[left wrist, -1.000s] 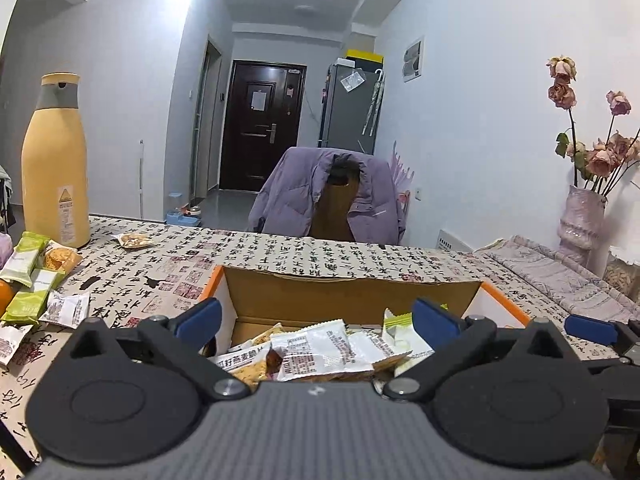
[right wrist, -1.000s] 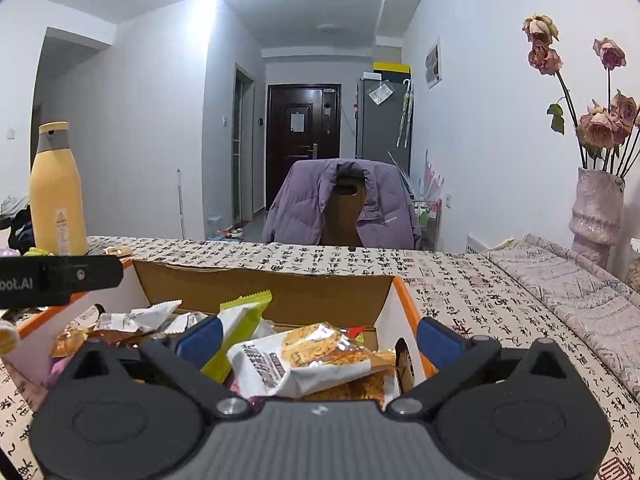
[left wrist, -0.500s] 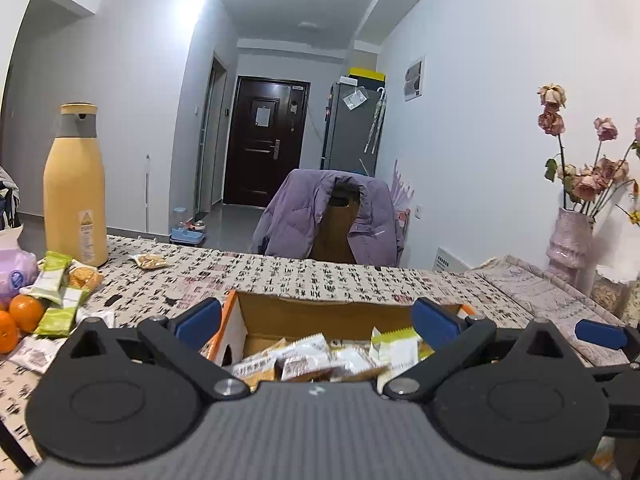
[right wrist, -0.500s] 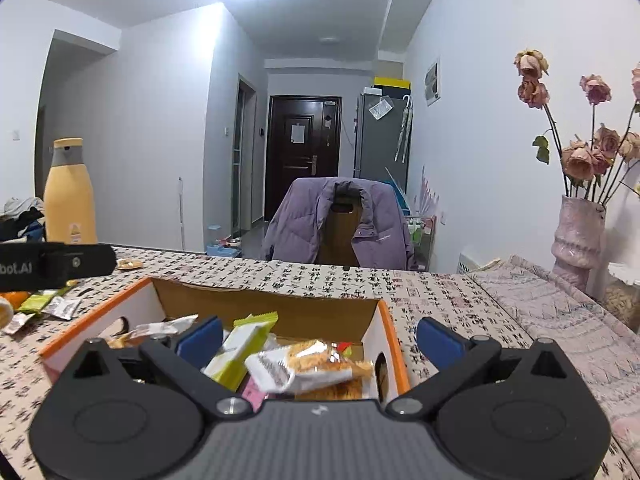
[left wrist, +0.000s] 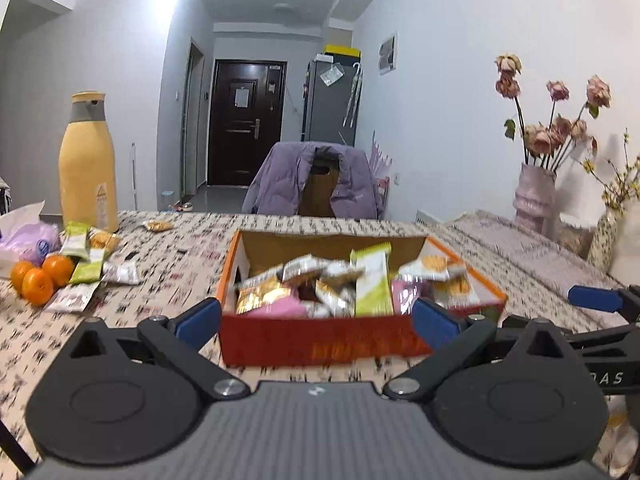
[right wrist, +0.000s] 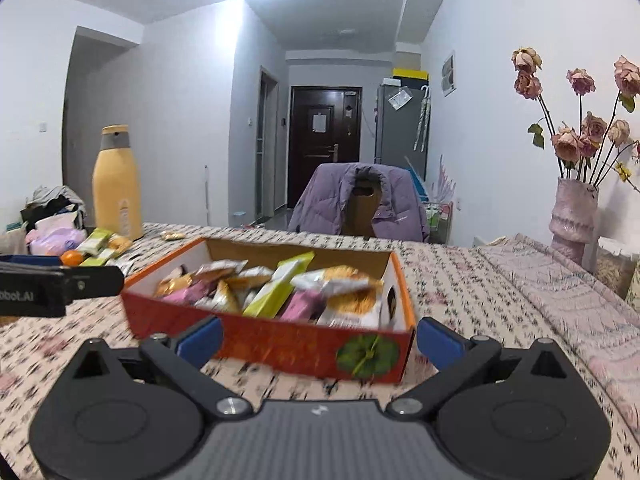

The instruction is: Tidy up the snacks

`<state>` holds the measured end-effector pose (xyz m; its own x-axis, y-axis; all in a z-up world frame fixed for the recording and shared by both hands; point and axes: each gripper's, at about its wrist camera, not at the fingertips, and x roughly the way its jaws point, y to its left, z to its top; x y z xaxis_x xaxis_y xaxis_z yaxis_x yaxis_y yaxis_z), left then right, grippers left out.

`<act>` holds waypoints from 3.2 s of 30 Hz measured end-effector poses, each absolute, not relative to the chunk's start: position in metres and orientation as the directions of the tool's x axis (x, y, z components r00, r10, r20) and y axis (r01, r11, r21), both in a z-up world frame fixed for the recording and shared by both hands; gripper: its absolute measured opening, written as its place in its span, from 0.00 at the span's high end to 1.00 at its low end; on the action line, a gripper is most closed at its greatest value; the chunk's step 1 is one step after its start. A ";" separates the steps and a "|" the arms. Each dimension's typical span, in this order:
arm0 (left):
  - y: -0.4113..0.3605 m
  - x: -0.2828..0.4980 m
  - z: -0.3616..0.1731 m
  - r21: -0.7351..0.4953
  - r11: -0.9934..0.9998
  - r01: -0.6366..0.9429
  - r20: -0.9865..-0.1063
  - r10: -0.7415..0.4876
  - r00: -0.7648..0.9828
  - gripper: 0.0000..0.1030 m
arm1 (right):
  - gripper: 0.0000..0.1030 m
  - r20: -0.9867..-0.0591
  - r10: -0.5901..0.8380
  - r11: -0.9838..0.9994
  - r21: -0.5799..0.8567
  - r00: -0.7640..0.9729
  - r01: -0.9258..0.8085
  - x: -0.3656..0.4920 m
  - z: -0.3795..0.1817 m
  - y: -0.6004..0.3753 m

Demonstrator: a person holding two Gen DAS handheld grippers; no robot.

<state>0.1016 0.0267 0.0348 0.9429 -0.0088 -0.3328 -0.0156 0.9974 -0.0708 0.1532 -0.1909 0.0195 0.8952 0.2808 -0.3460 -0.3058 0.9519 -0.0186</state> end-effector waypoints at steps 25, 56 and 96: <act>0.028 0.053 -0.010 -0.091 0.996 -0.007 -0.423 -0.032 0.905 0.00 | 0.00 -0.457 0.263 0.960 0.033 0.850 -0.279 0.108 -0.018 -0.202; 0.023 0.050 -0.009 -0.081 0.997 0.010 -0.421 -0.043 0.906 0.00 | 0.00 -0.456 0.263 0.960 0.038 0.850 -0.277 0.107 -0.017 -0.205; 0.021 0.048 -0.010 -0.080 0.997 0.013 -0.421 -0.045 0.906 0.00 | 0.00 -0.458 0.263 0.960 0.038 0.849 -0.277 0.107 -0.016 -0.205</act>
